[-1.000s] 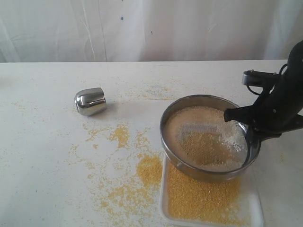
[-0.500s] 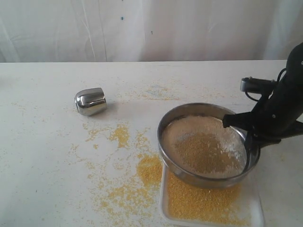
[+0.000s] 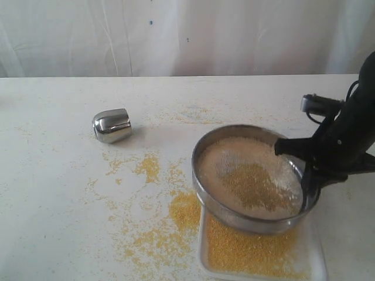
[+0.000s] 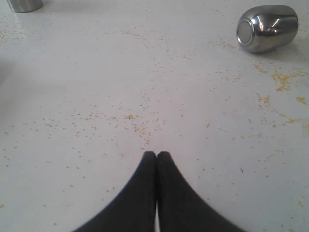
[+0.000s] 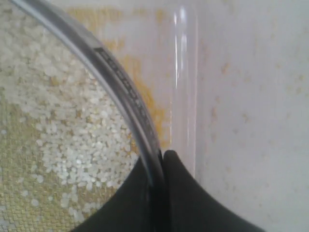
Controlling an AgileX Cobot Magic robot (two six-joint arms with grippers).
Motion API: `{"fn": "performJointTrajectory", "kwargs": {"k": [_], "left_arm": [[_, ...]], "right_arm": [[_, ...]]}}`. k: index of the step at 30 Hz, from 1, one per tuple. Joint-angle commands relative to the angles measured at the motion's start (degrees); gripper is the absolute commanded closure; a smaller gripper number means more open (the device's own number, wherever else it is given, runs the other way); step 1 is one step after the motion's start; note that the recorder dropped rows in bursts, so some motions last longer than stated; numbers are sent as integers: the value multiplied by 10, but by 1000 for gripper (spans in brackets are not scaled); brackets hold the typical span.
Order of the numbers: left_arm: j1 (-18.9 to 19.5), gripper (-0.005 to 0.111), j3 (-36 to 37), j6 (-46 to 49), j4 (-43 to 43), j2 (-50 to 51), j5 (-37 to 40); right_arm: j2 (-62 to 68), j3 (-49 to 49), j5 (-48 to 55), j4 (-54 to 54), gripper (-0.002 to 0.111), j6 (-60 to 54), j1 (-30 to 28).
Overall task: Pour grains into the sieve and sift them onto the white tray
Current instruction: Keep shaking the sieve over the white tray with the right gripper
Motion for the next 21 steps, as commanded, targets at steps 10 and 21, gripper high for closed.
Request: {"fn": "performJointTrajectory", "kwargs": {"k": [10, 21], "left_arm": [[1, 107, 2, 1, -4, -2, 0], [1, 107, 2, 1, -4, -2, 0]], "right_arm": [[0, 0, -91, 7, 108, -8, -1], [-7, 3, -54, 14, 108, -6, -1]]}}
